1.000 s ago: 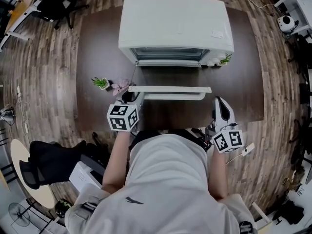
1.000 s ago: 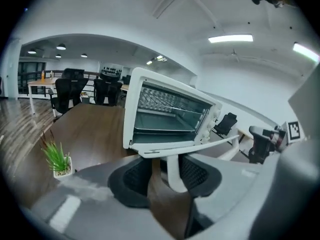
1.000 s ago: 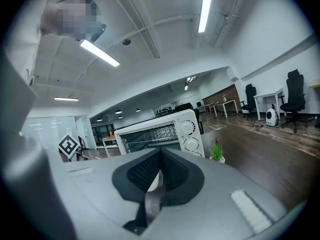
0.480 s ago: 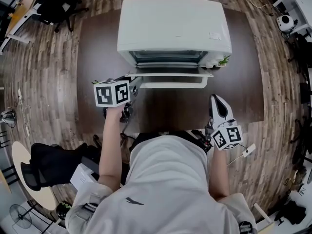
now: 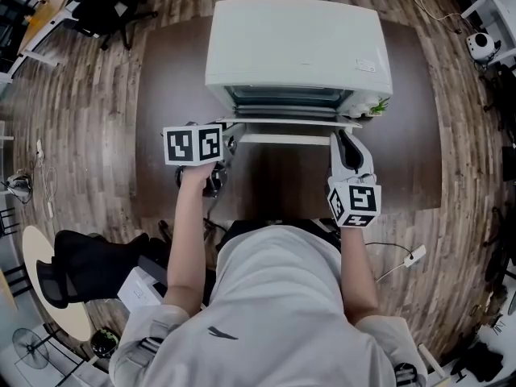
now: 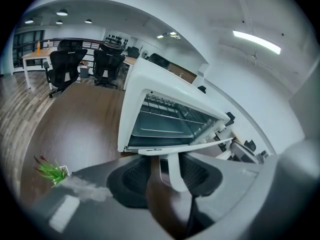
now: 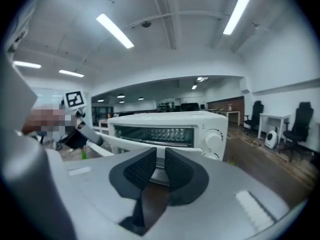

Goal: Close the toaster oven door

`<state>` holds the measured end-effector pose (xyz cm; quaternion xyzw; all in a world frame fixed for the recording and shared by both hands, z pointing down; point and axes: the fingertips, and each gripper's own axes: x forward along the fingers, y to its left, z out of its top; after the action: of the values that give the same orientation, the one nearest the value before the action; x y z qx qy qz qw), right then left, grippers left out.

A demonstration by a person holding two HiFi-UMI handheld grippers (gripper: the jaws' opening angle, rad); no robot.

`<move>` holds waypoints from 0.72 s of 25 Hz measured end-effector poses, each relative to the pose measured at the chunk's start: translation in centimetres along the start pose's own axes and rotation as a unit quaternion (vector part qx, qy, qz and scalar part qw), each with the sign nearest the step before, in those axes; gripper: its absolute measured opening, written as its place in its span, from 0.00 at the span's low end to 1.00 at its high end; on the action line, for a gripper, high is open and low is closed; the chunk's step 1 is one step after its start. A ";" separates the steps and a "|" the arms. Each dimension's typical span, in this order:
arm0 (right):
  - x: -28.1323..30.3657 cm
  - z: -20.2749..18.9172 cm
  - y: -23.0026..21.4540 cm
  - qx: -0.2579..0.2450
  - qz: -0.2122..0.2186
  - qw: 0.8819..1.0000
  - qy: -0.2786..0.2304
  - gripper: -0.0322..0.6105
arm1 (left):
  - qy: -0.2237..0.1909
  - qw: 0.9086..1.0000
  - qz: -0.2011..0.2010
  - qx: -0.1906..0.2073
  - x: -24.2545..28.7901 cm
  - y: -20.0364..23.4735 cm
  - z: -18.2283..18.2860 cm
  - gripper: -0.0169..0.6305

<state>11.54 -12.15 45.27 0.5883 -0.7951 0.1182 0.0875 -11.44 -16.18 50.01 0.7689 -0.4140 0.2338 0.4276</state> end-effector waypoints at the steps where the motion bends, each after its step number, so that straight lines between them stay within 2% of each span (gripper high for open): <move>1: -0.5 0.0 -0.7 0.027 -0.020 0.999 -0.006 0.14 | 0.000 1.000 -0.001 0.000 0.0 0.0 0.0 0.31; 3: -1.4 0.0 -1.7 0.061 -0.047 0.997 -0.014 0.14 | 0.000 1.000 -0.003 0.001 -0.1 -0.1 0.1 0.31; 6: -2.0 -0.4 -2.3 0.064 -0.067 0.996 -0.008 0.14 | 0.000 1.000 -0.004 0.000 -0.2 -0.1 0.1 0.31; 7: -2.1 -0.7 -2.4 0.068 -0.072 0.995 -0.005 0.21 | 0.000 1.000 -0.004 -0.001 -0.2 0.0 0.1 0.31; 9: -2.1 -0.9 -2.5 0.089 -0.073 0.993 -0.008 0.27 | 0.001 1.000 -0.006 -0.002 -0.3 0.0 0.1 0.31; 12: -1.8 -1.2 -2.6 0.143 -0.057 0.988 -0.016 0.27 | 0.000 1.000 -0.008 -0.005 -0.3 0.1 0.2 0.31; 14: -1.7 -1.5 -2.8 0.212 -0.036 0.976 -0.014 0.27 | 0.001 1.000 -0.009 -0.006 -0.2 0.1 0.2 0.31; 15: -1.5 -1.7 -2.9 0.254 -0.021 0.967 -0.013 0.27 | 0.001 1.000 -0.010 -0.006 -0.2 0.1 0.3 0.31; 18: -0.5 -2.0 -2.4 0.364 0.044 0.930 -0.010 0.27 | 0.001 1.000 -0.010 -0.007 -0.2 0.0 0.2 0.31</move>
<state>14.03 -11.77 47.27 0.5453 -0.7234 0.3976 -0.1456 -11.60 -16.29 49.73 0.7696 -0.4078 0.2273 0.4356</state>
